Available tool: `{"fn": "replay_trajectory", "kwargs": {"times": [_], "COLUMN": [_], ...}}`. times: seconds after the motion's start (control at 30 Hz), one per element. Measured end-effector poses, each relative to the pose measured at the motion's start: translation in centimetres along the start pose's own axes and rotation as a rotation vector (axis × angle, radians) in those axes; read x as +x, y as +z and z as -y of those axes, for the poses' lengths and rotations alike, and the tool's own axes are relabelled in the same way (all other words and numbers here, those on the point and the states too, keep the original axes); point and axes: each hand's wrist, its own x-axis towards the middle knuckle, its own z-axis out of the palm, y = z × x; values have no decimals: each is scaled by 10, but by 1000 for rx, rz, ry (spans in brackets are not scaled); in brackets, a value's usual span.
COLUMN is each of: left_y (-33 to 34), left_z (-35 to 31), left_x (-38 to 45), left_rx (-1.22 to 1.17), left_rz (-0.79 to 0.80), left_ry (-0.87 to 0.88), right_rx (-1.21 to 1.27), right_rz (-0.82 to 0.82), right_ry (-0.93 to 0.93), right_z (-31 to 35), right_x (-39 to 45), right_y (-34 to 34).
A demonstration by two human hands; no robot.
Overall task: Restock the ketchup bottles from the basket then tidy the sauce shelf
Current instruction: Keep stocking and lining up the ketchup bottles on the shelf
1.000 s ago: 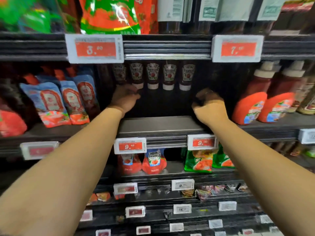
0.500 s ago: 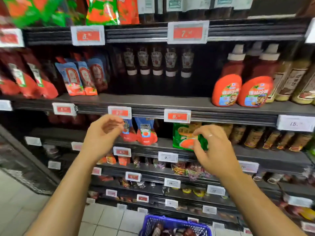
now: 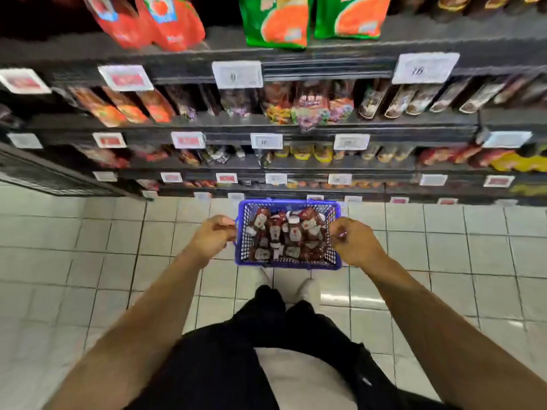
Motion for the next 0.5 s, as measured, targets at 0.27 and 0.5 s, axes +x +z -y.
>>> {"fn": "replay_trajectory", "kwargs": {"times": [0.27, 0.5], "left_y": [72, 141], "left_z": [124, 234], "left_x": [92, 220], "left_rx": [339, 562], "left_rz": [169, 267], "left_ry": [-240, -246], "right_rx": [-30, 6], "right_rz": [146, 145], "right_ry": [214, 258], "right_z": [-83, -166], "right_x": [45, 151], "right_y": [107, 218]}}
